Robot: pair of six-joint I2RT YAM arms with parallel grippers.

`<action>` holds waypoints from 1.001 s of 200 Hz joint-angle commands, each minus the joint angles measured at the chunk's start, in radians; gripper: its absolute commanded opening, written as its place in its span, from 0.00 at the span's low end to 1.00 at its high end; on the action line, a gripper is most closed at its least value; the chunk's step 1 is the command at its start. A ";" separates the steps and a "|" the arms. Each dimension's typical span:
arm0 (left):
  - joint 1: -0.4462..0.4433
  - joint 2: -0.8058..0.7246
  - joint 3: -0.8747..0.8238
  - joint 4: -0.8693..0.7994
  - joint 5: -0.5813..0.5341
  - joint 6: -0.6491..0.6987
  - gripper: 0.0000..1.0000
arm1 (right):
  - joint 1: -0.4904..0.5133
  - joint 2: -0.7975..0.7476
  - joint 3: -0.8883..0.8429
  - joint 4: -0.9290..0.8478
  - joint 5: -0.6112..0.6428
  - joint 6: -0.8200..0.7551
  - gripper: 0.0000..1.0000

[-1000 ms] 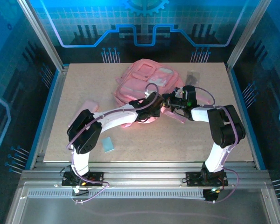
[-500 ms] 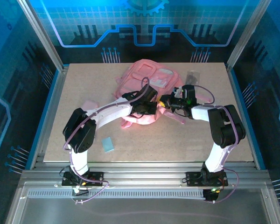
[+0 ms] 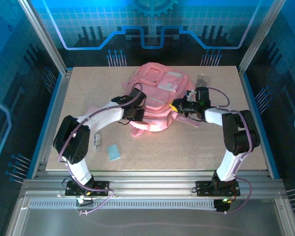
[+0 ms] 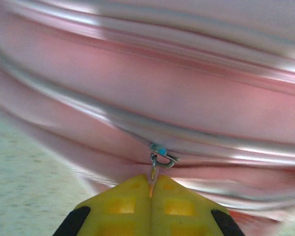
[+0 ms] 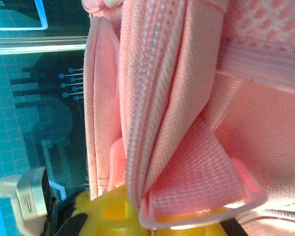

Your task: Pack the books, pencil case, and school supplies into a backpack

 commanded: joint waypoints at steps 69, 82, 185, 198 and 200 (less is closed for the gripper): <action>-0.161 -0.216 0.017 -0.030 0.075 -0.099 0.00 | -0.061 0.145 0.376 -0.215 0.040 -0.155 0.10; -0.185 -0.200 0.022 0.007 0.095 -0.113 0.00 | -0.069 0.133 0.390 -0.230 0.042 -0.152 0.34; -0.100 -0.083 0.063 0.126 -0.055 -0.060 0.43 | 0.006 -0.235 0.084 -0.392 0.253 -0.206 0.71; -0.079 -0.066 0.066 0.136 -0.063 -0.056 0.52 | 0.043 -0.226 0.082 -0.390 0.295 -0.197 0.71; -0.077 -0.063 0.066 0.135 -0.064 -0.055 0.53 | 0.048 -0.223 0.083 -0.391 0.306 -0.196 0.71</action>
